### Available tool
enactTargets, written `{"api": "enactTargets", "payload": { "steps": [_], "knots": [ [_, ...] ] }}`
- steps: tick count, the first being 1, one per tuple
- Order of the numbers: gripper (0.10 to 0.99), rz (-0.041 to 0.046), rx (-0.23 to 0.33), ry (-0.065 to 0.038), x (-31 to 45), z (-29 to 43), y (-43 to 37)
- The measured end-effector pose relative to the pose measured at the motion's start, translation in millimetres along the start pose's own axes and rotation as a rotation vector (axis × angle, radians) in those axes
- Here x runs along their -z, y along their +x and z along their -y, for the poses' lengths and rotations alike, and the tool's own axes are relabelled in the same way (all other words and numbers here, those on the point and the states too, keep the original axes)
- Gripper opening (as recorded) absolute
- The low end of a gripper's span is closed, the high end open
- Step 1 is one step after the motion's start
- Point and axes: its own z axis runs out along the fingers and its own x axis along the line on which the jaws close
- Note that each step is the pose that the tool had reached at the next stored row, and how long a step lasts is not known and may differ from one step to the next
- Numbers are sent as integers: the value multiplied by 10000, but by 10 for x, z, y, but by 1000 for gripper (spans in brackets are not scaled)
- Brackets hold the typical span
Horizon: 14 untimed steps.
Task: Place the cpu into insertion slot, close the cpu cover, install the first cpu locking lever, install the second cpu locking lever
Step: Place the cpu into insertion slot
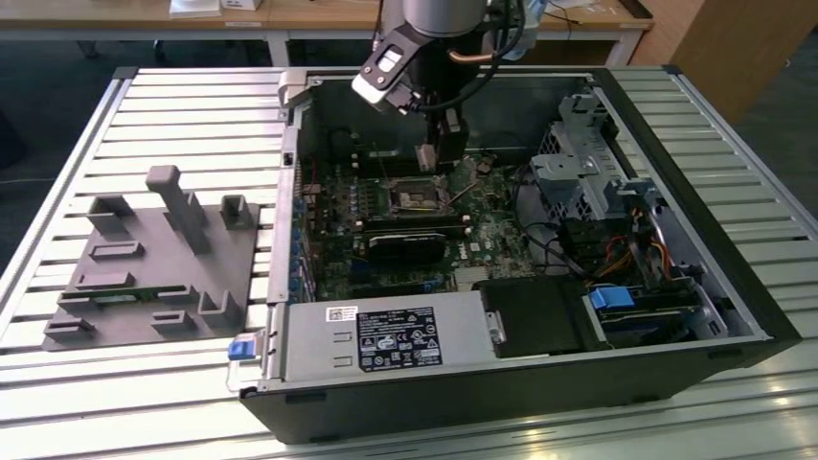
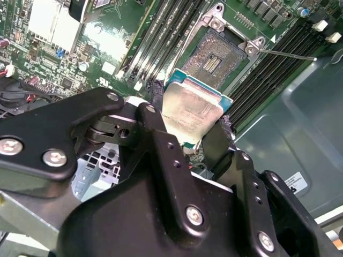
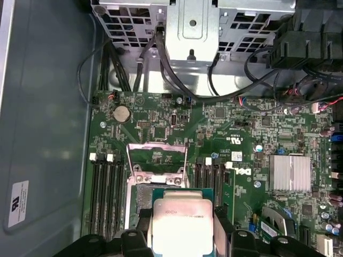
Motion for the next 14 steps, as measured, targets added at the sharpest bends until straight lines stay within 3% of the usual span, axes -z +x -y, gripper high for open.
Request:
{"api": "enactTargets", "payload": {
  "steps": [14],
  "knots": [
    [537, 0, 0, 0, -41, 4, -1]
  ]
}}
